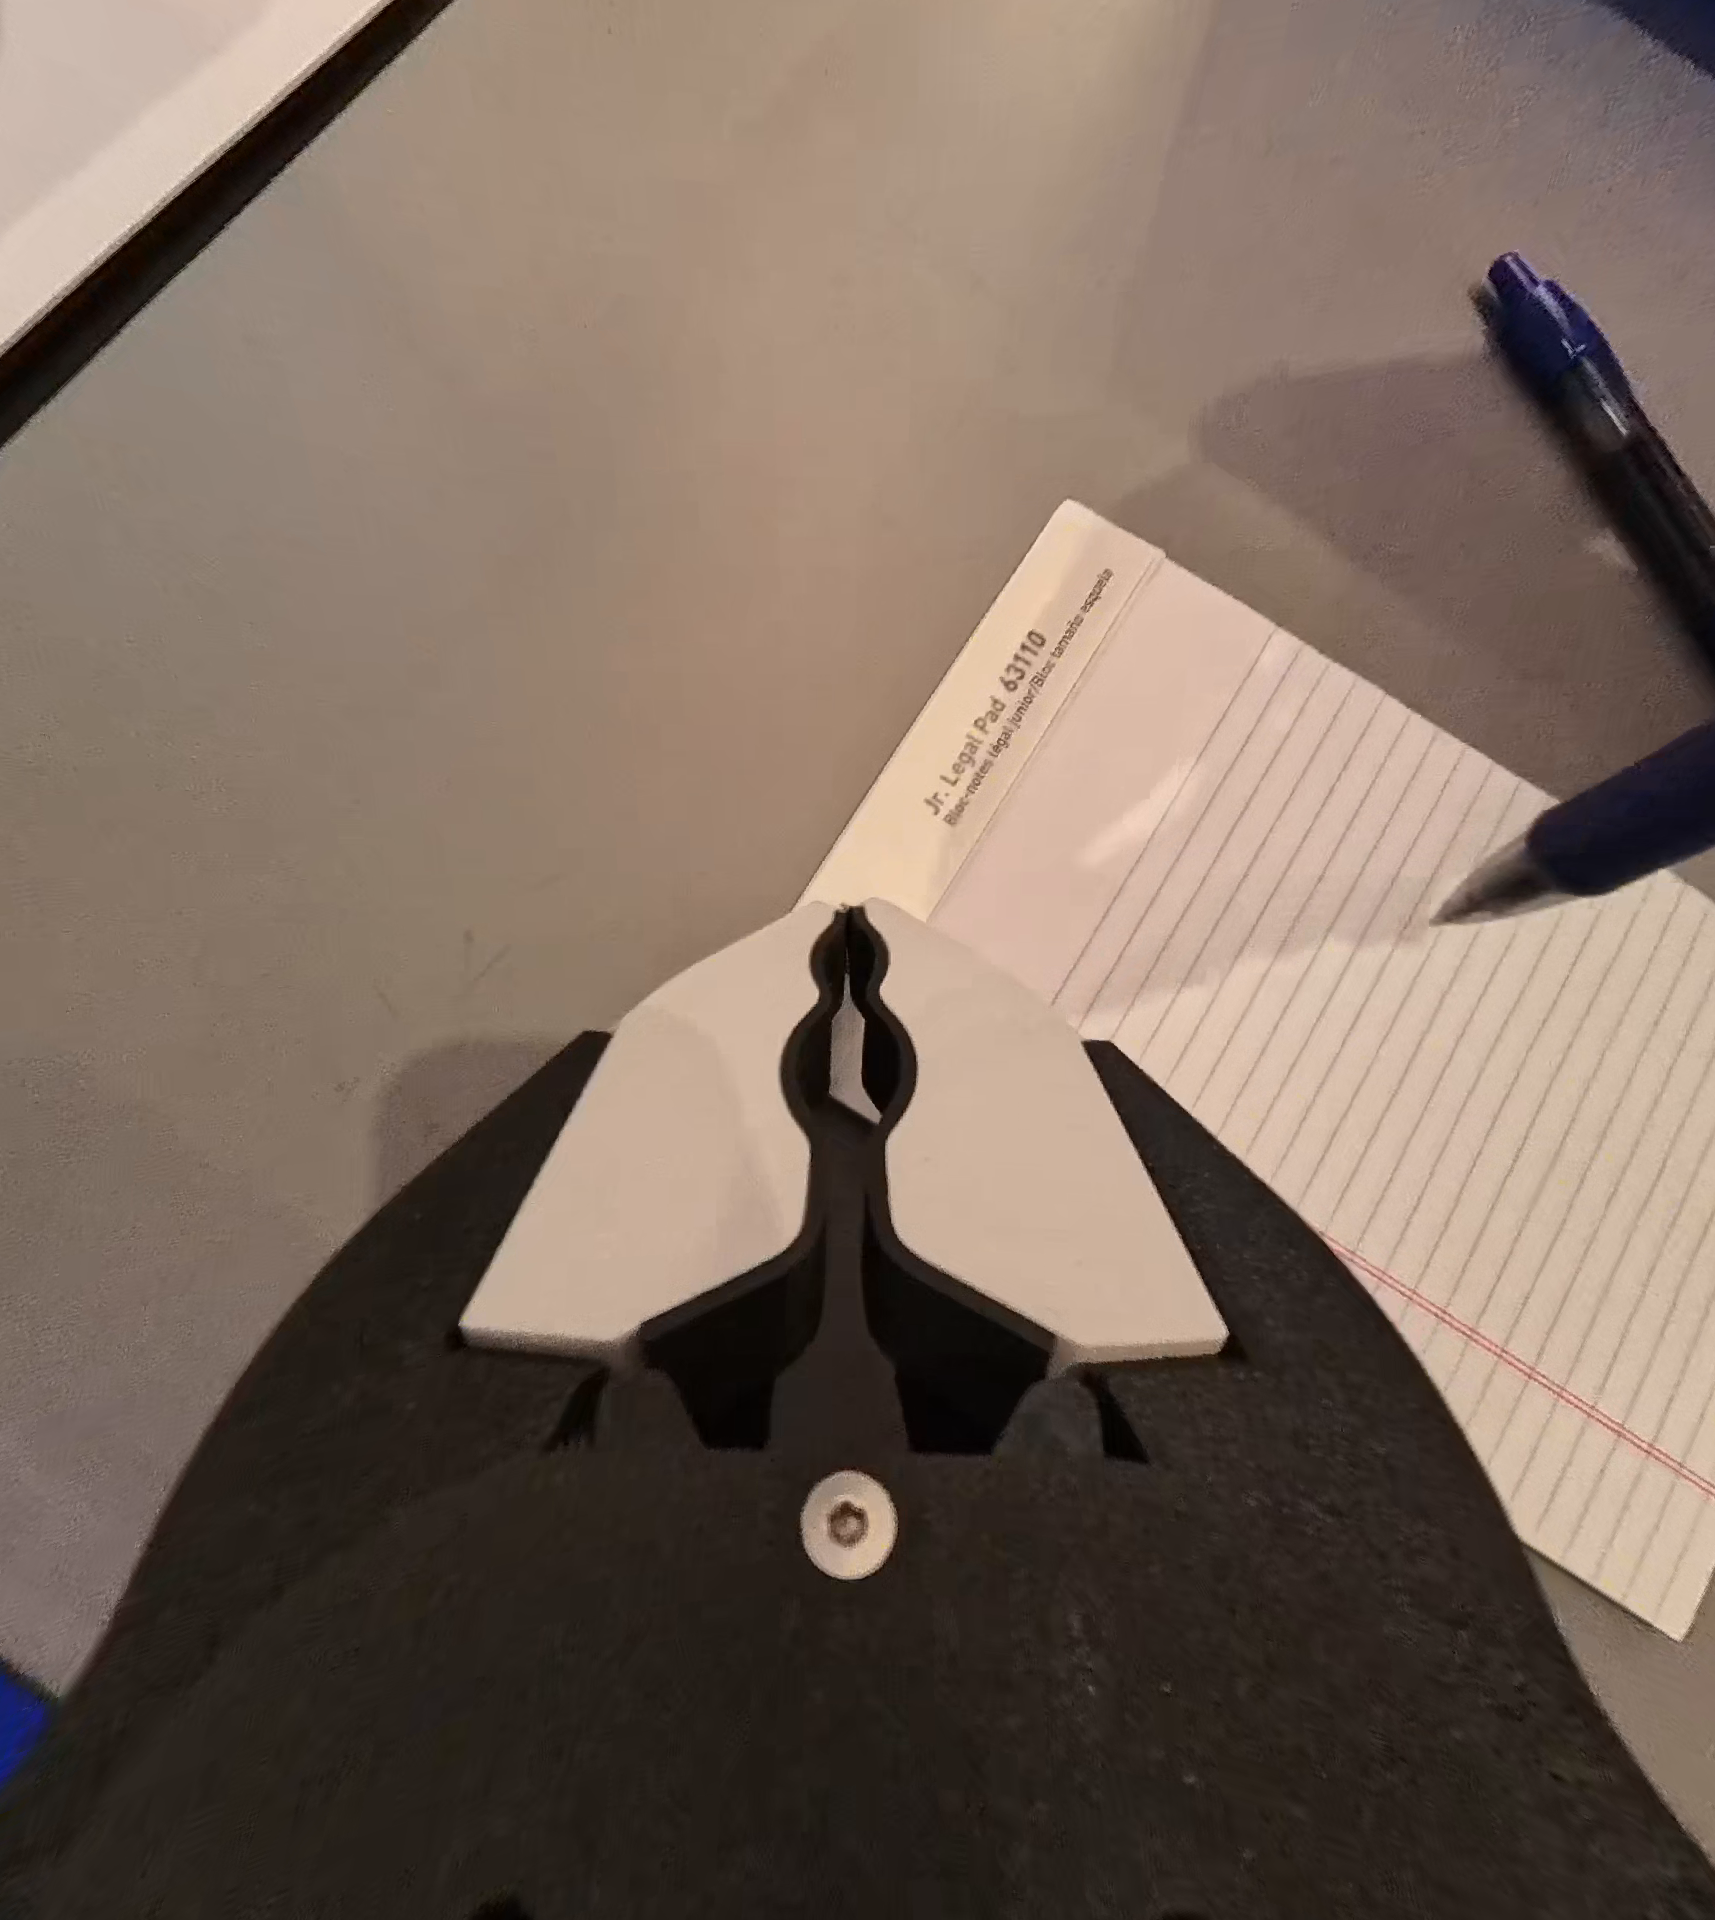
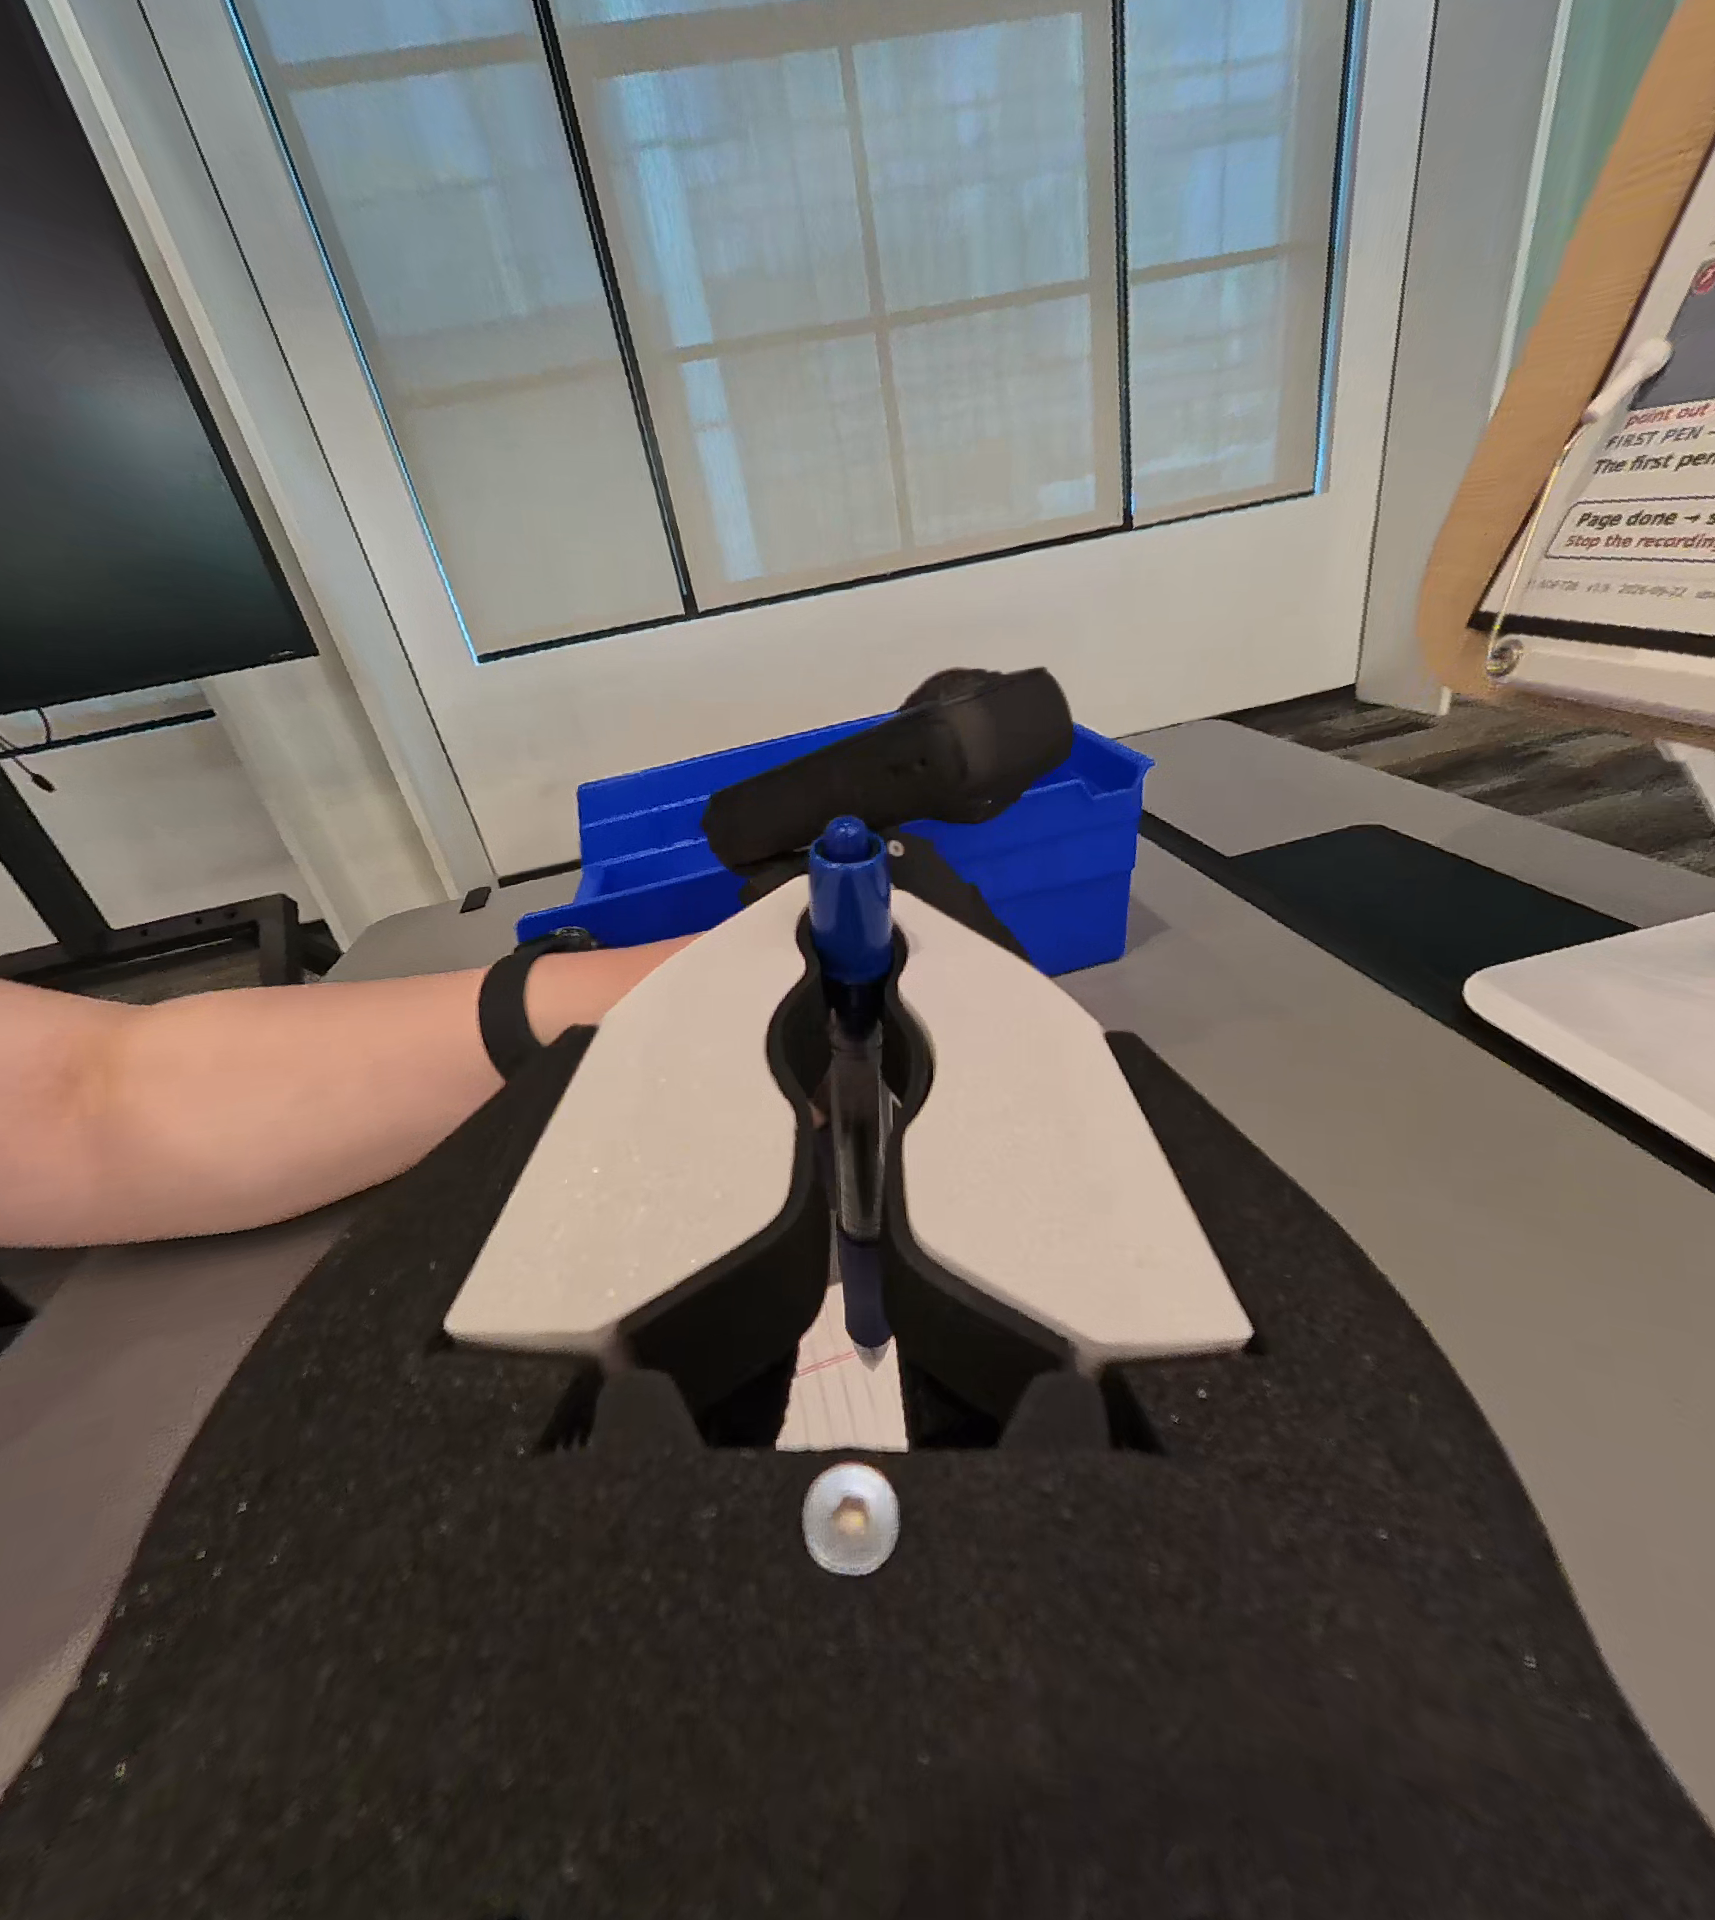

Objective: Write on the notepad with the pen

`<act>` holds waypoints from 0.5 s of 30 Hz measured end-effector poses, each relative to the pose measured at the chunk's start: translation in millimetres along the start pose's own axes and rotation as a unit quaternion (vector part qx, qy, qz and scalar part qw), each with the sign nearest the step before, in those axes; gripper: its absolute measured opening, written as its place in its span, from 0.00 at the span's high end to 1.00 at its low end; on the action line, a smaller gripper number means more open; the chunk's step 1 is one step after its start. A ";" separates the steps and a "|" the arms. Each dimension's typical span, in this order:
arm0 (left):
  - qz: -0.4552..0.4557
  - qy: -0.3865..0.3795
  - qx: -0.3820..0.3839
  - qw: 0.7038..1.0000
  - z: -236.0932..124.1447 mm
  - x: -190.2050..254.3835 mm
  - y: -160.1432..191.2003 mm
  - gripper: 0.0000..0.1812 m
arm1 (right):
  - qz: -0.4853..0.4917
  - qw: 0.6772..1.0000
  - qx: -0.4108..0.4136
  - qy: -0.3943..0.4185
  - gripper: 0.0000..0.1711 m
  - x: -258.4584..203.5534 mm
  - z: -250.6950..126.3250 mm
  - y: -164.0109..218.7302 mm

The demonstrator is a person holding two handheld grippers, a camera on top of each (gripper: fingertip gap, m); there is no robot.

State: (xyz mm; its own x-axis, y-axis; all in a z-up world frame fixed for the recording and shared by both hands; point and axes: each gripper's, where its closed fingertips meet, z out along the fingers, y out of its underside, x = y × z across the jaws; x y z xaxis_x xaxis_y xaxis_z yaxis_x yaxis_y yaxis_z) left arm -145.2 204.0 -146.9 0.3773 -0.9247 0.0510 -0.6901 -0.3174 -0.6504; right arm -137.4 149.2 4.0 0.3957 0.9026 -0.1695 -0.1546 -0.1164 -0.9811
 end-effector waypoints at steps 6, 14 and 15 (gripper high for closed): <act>-0.028 0.021 0.017 0.999 0.4 -0.1 -0.2 1.00 | 0.003 1.000 -0.010 0.004 0.97 14.2 19.5 20.0; -0.053 0.043 0.025 0.997 1.0 -0.5 -0.7 1.00 | -0.028 0.999 -0.032 -0.001 0.97 16.8 31.7 35.6; -0.055 0.044 0.025 0.997 1.1 -0.5 -0.7 1.00 | -0.027 0.999 -0.031 -0.005 0.97 16.3 32.9 36.3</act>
State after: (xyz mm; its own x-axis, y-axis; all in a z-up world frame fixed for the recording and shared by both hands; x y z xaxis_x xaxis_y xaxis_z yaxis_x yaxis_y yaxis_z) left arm -144.2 204.9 -147.3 0.3919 -0.9001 0.1901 -0.6147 -0.4100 -0.6739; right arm -166.4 173.3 -31.3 0.3926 0.9124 -0.1159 -0.0762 -0.0933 -0.9927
